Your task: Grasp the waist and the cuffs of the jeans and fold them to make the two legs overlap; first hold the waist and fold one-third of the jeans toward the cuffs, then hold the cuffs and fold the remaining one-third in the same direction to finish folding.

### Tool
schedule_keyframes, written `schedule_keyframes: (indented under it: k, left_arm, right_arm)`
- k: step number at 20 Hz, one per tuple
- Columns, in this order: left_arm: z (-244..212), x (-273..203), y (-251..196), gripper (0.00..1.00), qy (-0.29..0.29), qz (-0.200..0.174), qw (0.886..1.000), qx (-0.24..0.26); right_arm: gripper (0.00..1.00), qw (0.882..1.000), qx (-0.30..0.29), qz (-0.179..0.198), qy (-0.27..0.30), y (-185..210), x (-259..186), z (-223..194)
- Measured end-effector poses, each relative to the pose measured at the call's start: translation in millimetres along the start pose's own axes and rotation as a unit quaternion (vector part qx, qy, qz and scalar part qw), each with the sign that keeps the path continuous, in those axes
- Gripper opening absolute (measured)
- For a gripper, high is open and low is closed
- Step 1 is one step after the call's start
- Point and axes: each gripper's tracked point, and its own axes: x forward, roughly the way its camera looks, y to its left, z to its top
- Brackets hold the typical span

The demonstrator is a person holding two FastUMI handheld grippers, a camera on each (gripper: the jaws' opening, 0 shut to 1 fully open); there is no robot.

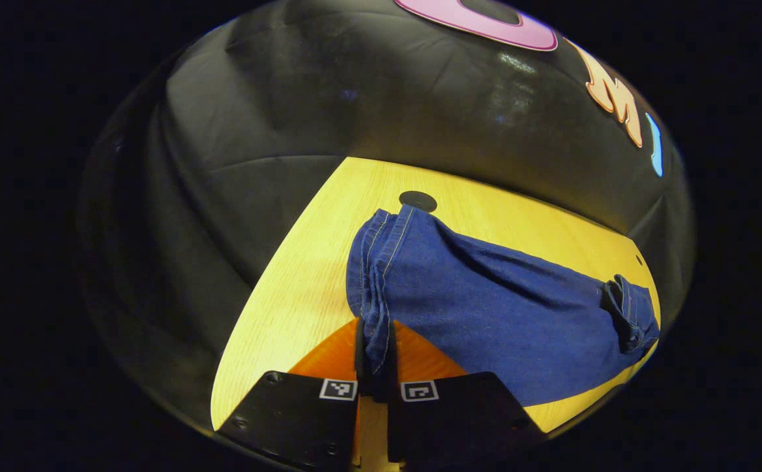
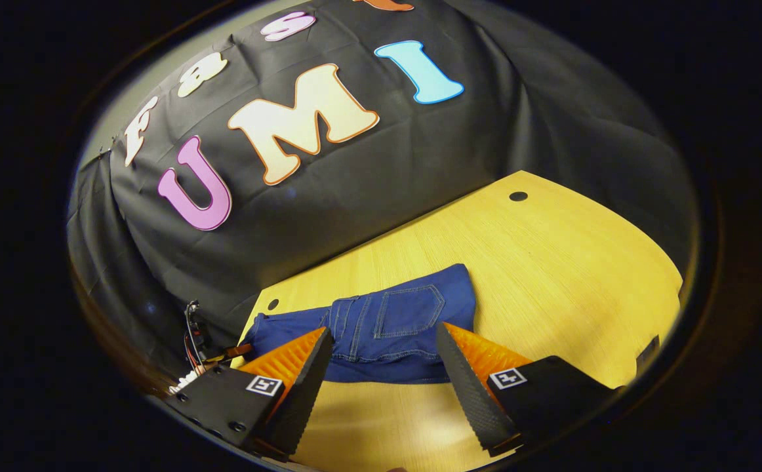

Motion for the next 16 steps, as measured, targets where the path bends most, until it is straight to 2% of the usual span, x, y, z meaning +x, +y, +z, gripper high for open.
schedule_keyframes:
  k: [2, 6, 9, 12, 16]
  left_arm:
    - [4, -1, -2, 0.00, -0.005, 0.002, 1.000, -0.002]
    - [27, -27, -31, 0.00, -0.037, -0.040, 0.998, -0.005]
    - [45, -50, -76, 0.00, -0.051, -0.066, 0.997, 0.002]
    - [66, -81, -140, 0.00, -0.069, -0.098, 0.993, -0.010]
    - [81, -119, -232, 0.00, -0.095, -0.112, 0.989, 0.000]
  right_arm:
    - [0.98, 1.000, -0.002, -0.005, 0.003, -2, -6, -4]
    - [0.98, 1.000, -0.016, -0.014, 0.006, -19, -16, -2]
    - [0.98, 1.000, -0.021, -0.012, 0.000, -35, -22, 15]
    - [0.98, 1.000, -0.018, 0.003, -0.002, -57, -30, 33]
    - [0.98, 0.999, -0.037, 0.032, 0.016, -101, -33, 52]
